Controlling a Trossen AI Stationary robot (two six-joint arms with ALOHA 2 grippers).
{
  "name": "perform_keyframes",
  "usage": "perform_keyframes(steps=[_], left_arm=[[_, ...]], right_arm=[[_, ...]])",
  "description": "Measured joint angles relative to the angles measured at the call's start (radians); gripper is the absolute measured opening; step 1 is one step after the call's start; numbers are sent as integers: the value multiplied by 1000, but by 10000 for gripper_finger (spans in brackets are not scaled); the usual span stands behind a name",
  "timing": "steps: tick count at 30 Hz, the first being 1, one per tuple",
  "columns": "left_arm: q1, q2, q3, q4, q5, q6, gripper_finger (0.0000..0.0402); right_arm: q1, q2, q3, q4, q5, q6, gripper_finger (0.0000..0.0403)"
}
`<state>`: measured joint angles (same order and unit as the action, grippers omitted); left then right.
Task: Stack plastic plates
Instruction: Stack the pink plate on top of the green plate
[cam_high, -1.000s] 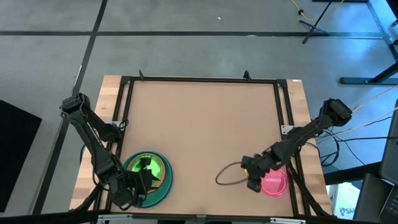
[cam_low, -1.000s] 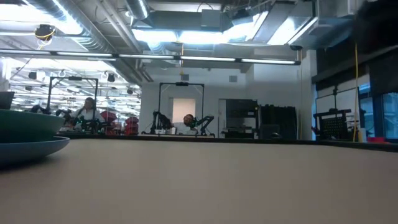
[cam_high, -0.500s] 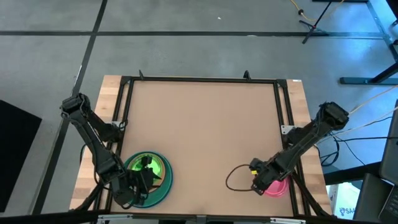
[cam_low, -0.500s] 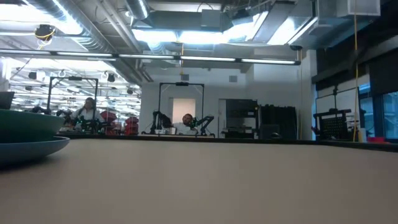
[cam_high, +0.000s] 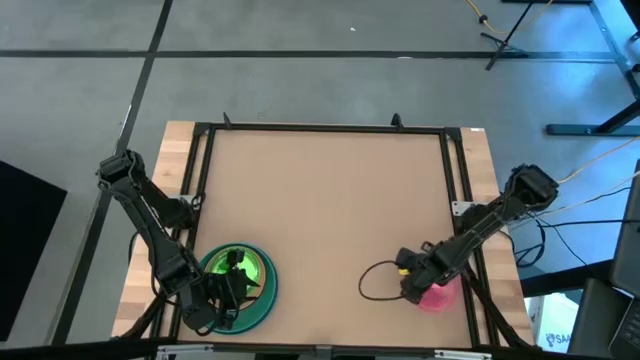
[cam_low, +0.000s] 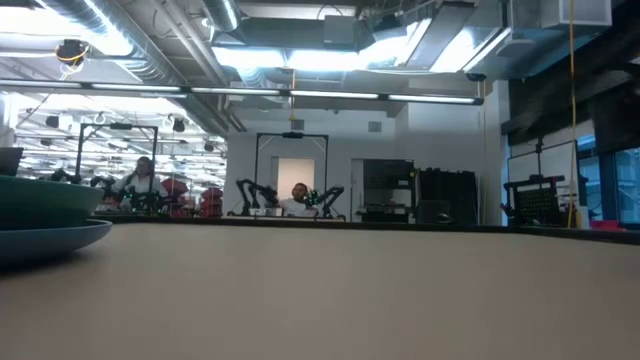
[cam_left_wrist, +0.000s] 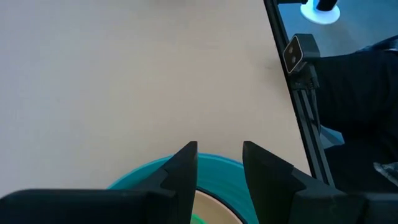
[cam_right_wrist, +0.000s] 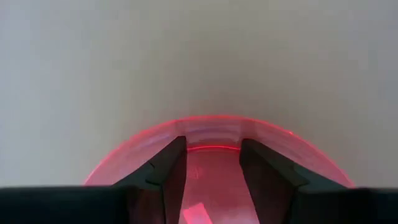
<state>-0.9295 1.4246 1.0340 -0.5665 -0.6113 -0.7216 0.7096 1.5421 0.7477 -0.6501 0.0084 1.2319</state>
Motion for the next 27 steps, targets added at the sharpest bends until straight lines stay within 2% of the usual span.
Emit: perform_keyframes(steps=[8, 13, 16, 19, 23, 27], left_arm=[[5, 0, 0, -1, -7, 25, 122], [9, 0, 0, 2, -7, 25, 122], [9, 0, 0, 2, -7, 25, 122], [9, 0, 0, 2, -10, 26, 122], [9, 0, 0, 3, -33, 26, 122], [9, 0, -1, 1, -59, 26, 122]], right_arm=[[-149, 8, 2, 225, 291, -329, 154], [-239, 6, 5, 384, 394, -554, 154], [-269, 5, 6, 467, 397, -665, 154], [-250, -17, 23, 412, 346, -691, 154], [-137, -46, 70, 244, 246, -633, 154], [10, -46, 84, 210, 268, -576, 154]])
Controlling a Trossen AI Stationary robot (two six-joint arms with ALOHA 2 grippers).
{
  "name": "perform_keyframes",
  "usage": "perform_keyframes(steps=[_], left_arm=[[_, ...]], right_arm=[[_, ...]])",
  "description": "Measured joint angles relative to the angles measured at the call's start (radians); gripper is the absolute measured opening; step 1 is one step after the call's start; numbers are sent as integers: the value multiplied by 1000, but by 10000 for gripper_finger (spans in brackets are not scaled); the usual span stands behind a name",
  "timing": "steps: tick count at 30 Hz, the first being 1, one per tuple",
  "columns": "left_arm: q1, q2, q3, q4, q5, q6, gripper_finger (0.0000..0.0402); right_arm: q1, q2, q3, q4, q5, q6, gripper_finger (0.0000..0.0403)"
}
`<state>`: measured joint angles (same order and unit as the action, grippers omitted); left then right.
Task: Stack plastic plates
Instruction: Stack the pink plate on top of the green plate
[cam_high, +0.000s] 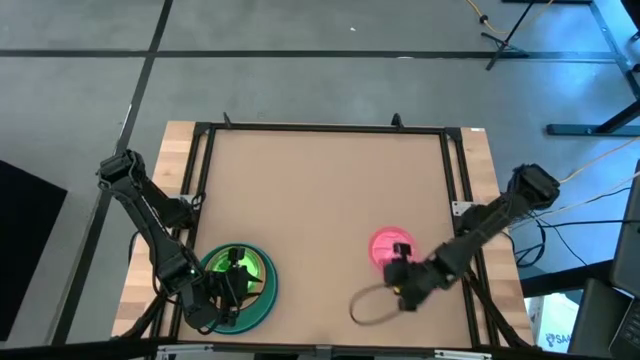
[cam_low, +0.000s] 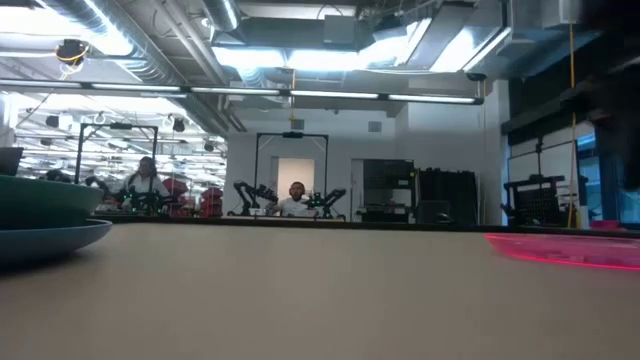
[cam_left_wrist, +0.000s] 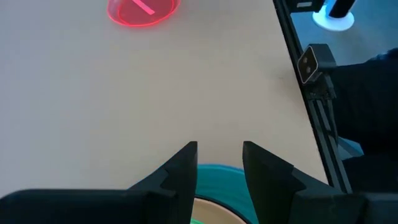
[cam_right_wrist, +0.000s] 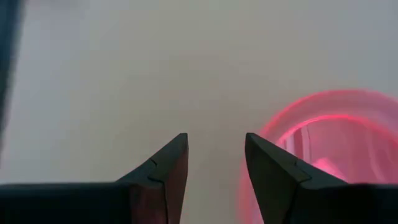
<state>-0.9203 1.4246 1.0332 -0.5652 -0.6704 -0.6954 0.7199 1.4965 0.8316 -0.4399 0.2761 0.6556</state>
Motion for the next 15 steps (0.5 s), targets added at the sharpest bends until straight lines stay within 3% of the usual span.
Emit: perform_keyframes(steps=[6, 15], left_arm=[[0, 0, 0, 0, -5, 0, 121], [0, 0, 0, -1, -25, 1, 121]], right_arm=[[140, 12, -11, -17, 124, 18, 154], [150, 130, -60, -28, 222, -2, 154]])
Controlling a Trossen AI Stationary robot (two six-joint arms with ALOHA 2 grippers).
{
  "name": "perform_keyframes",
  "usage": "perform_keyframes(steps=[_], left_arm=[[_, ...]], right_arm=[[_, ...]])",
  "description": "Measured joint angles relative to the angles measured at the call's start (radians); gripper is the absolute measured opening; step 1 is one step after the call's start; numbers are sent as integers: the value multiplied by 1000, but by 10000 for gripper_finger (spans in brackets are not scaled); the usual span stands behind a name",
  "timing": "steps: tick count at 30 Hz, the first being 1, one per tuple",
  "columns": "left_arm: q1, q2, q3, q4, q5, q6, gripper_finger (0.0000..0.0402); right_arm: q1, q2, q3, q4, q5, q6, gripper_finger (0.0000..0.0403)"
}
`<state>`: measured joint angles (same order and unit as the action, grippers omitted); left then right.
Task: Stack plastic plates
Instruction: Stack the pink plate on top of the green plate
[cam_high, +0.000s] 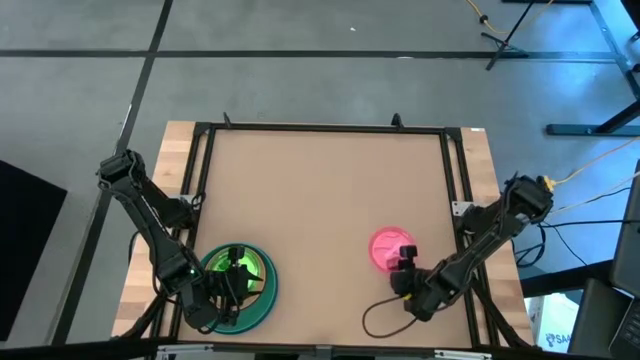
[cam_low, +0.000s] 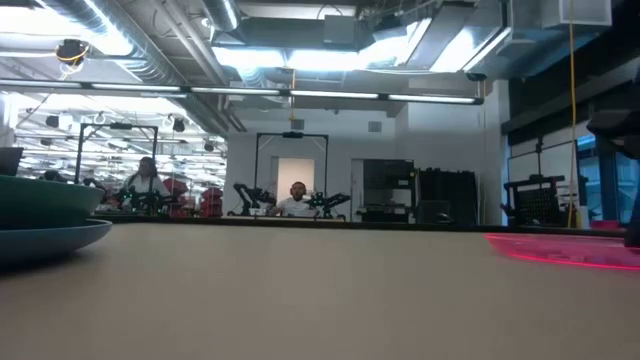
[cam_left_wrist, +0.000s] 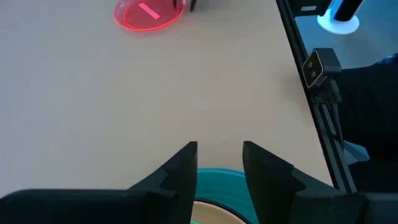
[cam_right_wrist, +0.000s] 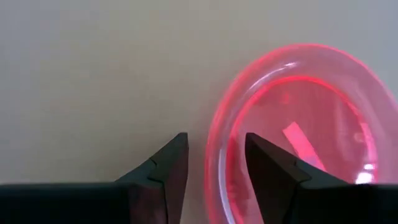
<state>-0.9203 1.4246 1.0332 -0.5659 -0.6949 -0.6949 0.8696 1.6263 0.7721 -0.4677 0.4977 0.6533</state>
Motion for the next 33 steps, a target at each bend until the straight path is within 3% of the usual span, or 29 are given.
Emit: perform_keyframes(steps=[6, 13, 16, 20, 25, 33], left_arm=[[0, 0, 0, 0, 0, 0, 121], [10, 0, 0, 0, -3, 20, 121], [27, 2, 0, 6, -16, 51, 121], [69, 27, 0, 13, -51, 80, 121], [119, 63, 0, 91, -36, 269, 131], [214, 124, 0, 276, -9, 549, 186]], right_arm=[[-11, 45, 2, -16, 85, 5, 138], [-32, 48, 1, -32, 88, -6, 12], [-42, 50, 18, -34, 112, -9, 18], [-69, 49, 77, 2, 119, -132, 4], [-114, 49, 158, 84, 108, -291, 2], [-182, 49, 210, 328, 16, -531, 1]])
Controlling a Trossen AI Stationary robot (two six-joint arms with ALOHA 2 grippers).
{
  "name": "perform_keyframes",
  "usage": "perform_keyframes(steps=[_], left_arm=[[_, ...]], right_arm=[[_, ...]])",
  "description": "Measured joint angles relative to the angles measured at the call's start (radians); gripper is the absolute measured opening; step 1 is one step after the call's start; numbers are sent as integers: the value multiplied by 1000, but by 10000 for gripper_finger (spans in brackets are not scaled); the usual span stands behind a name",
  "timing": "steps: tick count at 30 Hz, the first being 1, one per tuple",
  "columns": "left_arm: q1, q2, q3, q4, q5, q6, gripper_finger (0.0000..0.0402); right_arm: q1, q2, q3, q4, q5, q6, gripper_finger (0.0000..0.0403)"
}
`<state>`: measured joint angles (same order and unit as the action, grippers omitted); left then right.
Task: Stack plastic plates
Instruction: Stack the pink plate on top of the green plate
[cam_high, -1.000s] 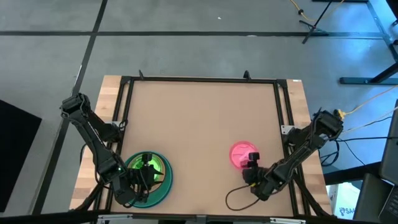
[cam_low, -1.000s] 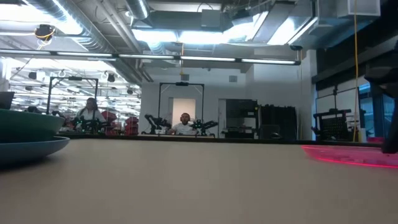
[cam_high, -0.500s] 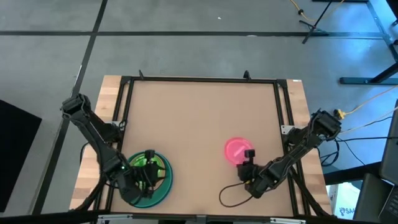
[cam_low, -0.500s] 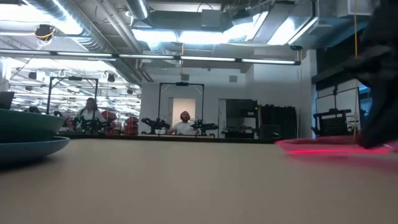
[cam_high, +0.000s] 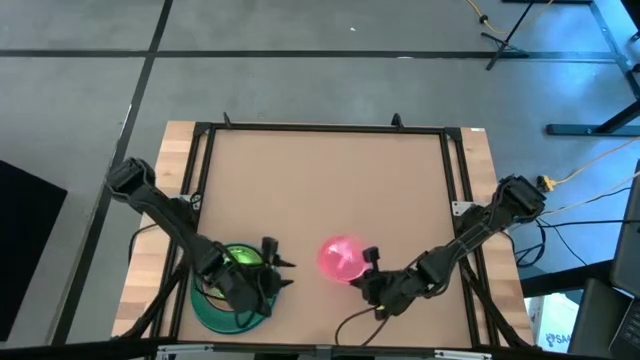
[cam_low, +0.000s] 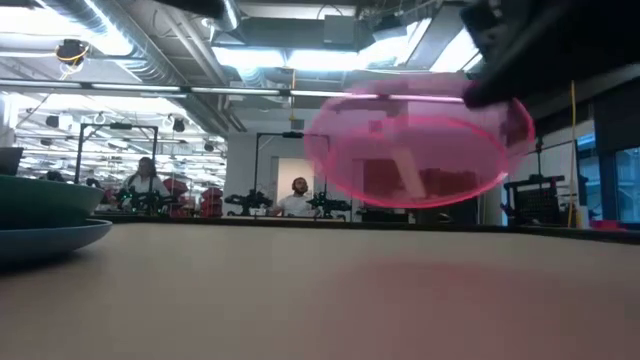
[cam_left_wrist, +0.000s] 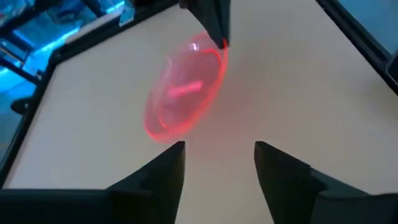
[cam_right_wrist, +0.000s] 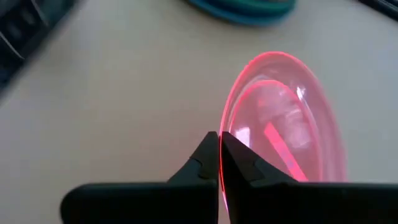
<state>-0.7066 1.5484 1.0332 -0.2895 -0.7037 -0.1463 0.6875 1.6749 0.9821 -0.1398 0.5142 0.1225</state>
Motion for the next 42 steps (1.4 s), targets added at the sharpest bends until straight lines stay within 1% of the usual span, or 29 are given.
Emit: perform_keyframes(steps=[2, 6, 13, 14, 18, 23, 25, 27, 35, 36, 39, 42], left_arm=[[22, 27, 0, 44, 5, 47, 191], [68, 98, 0, 103, 25, 116, 191], [133, 161, 0, 161, 24, 157, 185], [140, 162, 0, 165, 36, 157, 185], [160, 162, 0, 179, 139, 159, 185], [171, 162, 0, 181, 195, 172, 181], [170, 162, 0, 185, 199, 192, 167], [167, 162, 0, 189, 200, 208, 145], [164, 162, 0, 181, 211, 241, 23], [161, 162, 0, 180, 216, 243, 13], [151, 160, 0, 180, 209, 242, 9], [138, 142, 0, 158, 175, 230, 12]], right_arm=[[-17, 0, 0, 59, -43, -32, 1], [-40, 0, 0, 133, -86, -90, 0], [-55, 0, 0, 159, -148, -148, 0], [-55, 0, 0, 164, -148, -152, 0], [-54, 0, 0, 201, -142, -158, 0], [-54, 0, 0, 205, -142, -161, 0], [-54, 0, 0, 206, -142, -162, 0], [-54, 0, 0, 206, -141, -162, 0], [-60, -1, 0, 205, -139, -130, 1], [-60, -2, 0, 206, -135, -130, 3], [-60, -2, 0, 206, -107, -130, 23], [-54, -4, 1, 199, -61, -130, 64]])
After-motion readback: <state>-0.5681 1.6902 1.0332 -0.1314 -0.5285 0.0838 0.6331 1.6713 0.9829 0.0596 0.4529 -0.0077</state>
